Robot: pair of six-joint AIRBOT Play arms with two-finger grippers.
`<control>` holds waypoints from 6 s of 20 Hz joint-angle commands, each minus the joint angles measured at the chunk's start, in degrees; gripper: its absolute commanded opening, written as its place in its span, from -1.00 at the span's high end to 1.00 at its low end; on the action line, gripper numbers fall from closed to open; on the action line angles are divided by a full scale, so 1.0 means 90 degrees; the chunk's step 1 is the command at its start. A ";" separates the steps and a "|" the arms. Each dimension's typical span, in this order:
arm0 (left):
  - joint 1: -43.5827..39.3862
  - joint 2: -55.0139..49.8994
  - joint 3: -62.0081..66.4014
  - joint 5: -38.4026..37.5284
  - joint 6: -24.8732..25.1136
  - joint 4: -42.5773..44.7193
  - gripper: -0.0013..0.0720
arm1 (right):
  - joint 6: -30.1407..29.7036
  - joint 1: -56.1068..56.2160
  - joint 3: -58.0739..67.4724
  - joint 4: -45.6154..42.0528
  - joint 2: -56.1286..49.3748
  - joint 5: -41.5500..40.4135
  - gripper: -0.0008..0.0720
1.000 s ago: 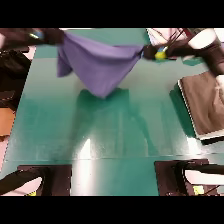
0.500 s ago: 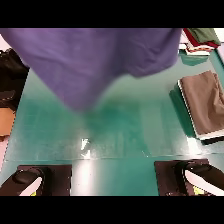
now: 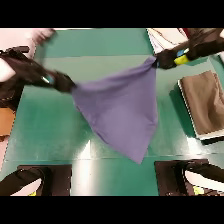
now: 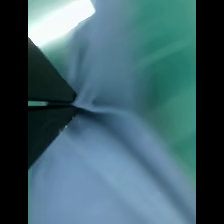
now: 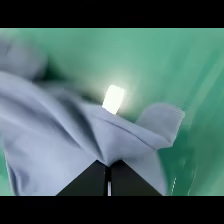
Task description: Fold the shirts.
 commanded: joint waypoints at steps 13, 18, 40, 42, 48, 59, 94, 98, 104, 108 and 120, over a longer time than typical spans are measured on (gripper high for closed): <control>0.1469 -0.0478 -0.0721 0.1149 -0.0143 0.0010 -0.89 | -0.0007 0.0034 -0.0804 0.0034 -0.0189 -0.0253 0.94; 0.1904 -0.1926 -0.0721 0.0736 -0.0138 -0.0695 -0.89 | -0.0007 0.0034 -0.0804 0.0046 -0.0189 -0.0291 0.94; 0.1906 0.0092 0.1965 0.1309 0.0551 -0.1025 0.91 | -0.0172 0.0027 0.1263 0.0010 0.1073 -0.0724 0.94; 0.1906 0.0896 0.2982 0.1469 0.0551 -0.0843 0.91 | -0.0187 0.0027 0.1911 0.0007 0.1532 -0.0908 0.94; 0.1906 0.2334 0.4622 0.1656 0.0554 -0.0670 0.91 | -0.0124 0.0027 0.2722 -0.0641 0.2620 -0.0816 0.94; 0.1906 0.1207 0.4262 0.0678 -0.0107 0.1435 0.91 | 0.0121 0.0027 0.3109 -0.0918 0.1455 -0.0301 0.94; 0.3407 0.0107 -0.4252 0.0627 -0.0568 -0.0775 -0.70 | -0.0772 -0.0430 -0.1319 0.1256 0.0272 -0.0806 -0.21; 0.2975 0.0092 -0.4439 0.1071 -0.0566 -0.1056 -0.67 | -0.0770 -0.0437 -0.1319 0.1248 0.0481 -0.0789 -0.21; 0.2834 0.0282 -0.3859 0.0787 -0.0563 -0.0913 0.91 | -0.0772 -0.1469 -0.2414 0.1139 0.1151 0.0223 -0.21; 0.2834 0.0724 -0.3597 0.0699 -0.0537 -0.0911 0.91 | -0.0767 -0.3024 -0.4777 0.0068 0.2006 0.0714 -0.53; 0.2832 0.0777 -0.3604 0.0748 -0.0444 -0.1042 0.91 | -0.0950 -0.3978 -0.7376 0.0355 0.1515 -0.0061 -0.21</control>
